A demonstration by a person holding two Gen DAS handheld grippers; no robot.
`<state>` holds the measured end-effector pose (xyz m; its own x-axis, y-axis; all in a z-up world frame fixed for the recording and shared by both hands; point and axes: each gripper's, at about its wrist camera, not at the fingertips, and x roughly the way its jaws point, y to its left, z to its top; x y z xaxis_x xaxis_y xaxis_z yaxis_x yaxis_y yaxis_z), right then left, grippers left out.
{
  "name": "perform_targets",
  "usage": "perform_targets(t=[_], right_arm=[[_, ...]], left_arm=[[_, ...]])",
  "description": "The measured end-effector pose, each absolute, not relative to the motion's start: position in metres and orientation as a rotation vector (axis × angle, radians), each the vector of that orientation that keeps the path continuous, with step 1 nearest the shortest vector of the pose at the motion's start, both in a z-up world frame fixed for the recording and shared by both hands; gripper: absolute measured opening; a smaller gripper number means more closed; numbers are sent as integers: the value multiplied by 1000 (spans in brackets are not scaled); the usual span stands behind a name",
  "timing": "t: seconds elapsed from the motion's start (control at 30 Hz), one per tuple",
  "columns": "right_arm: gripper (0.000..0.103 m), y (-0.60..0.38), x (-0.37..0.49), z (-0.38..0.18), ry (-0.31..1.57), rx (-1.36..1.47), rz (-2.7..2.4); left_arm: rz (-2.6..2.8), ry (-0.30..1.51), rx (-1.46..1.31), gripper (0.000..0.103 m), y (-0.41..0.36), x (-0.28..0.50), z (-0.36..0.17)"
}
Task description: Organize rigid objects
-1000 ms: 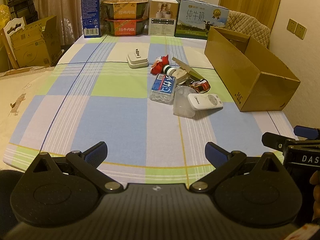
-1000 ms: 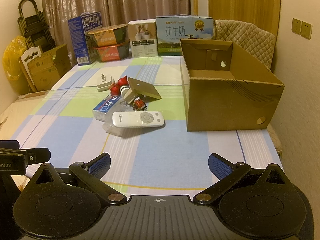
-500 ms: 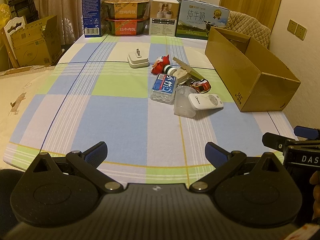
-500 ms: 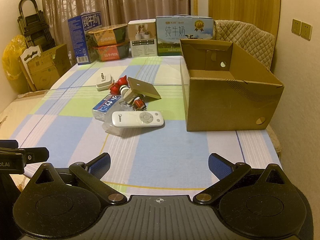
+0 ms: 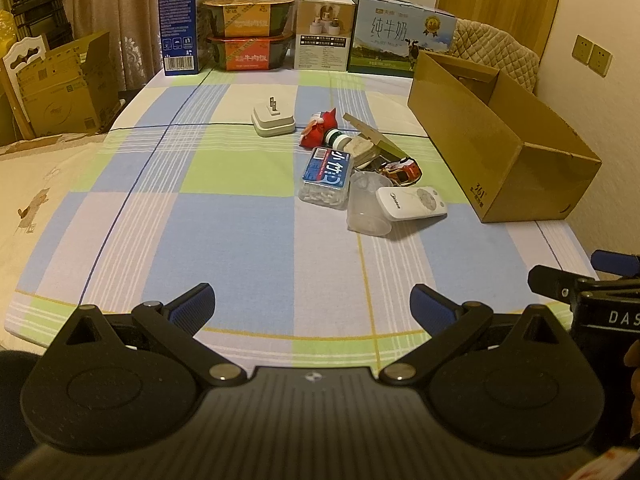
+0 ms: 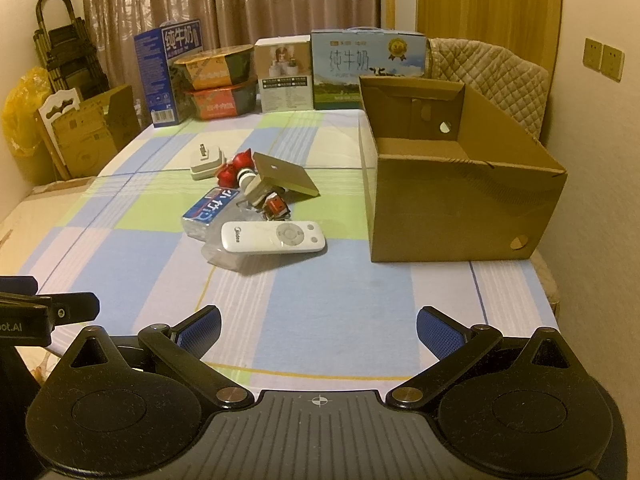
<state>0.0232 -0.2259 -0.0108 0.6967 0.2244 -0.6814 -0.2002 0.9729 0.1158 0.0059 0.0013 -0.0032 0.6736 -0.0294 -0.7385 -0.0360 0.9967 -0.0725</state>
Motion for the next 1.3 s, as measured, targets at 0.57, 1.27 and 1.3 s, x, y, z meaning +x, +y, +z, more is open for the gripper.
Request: perform_targets(t=[0.57,1.27,1.3], right_arm=[[101,-216,48,-18,794,70,242],[100,-192,109,-39,840,257,201],[97,-190,114,-40,843,282,198]], left_arm=[[-4,867,-89,102,7,38,-16],[-95,842,50,102,23,127,-31],[-104,840,64,102,24,134,-32]])
